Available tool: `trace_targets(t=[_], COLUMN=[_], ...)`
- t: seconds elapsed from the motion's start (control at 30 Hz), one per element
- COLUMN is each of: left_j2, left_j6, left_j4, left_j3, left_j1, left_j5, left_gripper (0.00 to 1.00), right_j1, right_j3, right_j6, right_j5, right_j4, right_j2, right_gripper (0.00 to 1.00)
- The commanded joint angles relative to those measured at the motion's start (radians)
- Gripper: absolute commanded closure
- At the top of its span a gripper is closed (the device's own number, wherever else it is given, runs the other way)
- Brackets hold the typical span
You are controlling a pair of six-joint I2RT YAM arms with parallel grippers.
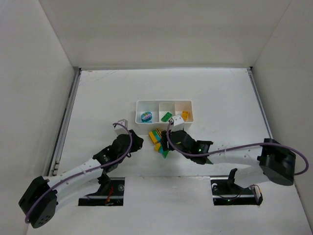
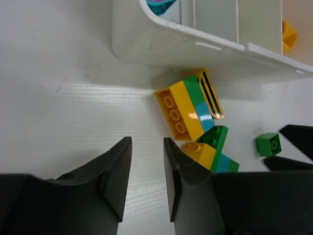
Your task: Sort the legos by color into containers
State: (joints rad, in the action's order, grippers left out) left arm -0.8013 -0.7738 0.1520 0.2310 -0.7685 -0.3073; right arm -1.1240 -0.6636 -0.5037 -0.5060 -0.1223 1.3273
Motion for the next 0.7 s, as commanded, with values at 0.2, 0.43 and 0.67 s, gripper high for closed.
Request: trace_targets(t=[0.2, 0.43, 0.67], left_j2=[0.027, 0.043, 0.034], left_j6=[-0.084, -0.085, -0.124], left_j4=[-0.002, -0.009, 0.024], left_j3=[-0.012, -0.021, -0.018], left_j1=[-0.042, -0.021, 0.025], left_j5=[-0.030, -0.026, 0.022], left_gripper=[0.68, 0.66, 0.52], right_j1=[-0.009, 0.005, 0.040], right_j3=[-0.137, -0.189, -0.251], right_j6=[0.004, 0.036, 0.024], right_j5=[-0.012, 0.023, 0.057], right_j4=[-0.125, -0.145, -0.094], right_j2=[0.254, 0.354, 0.418], right_gripper=[0.24, 0.09, 0.08])
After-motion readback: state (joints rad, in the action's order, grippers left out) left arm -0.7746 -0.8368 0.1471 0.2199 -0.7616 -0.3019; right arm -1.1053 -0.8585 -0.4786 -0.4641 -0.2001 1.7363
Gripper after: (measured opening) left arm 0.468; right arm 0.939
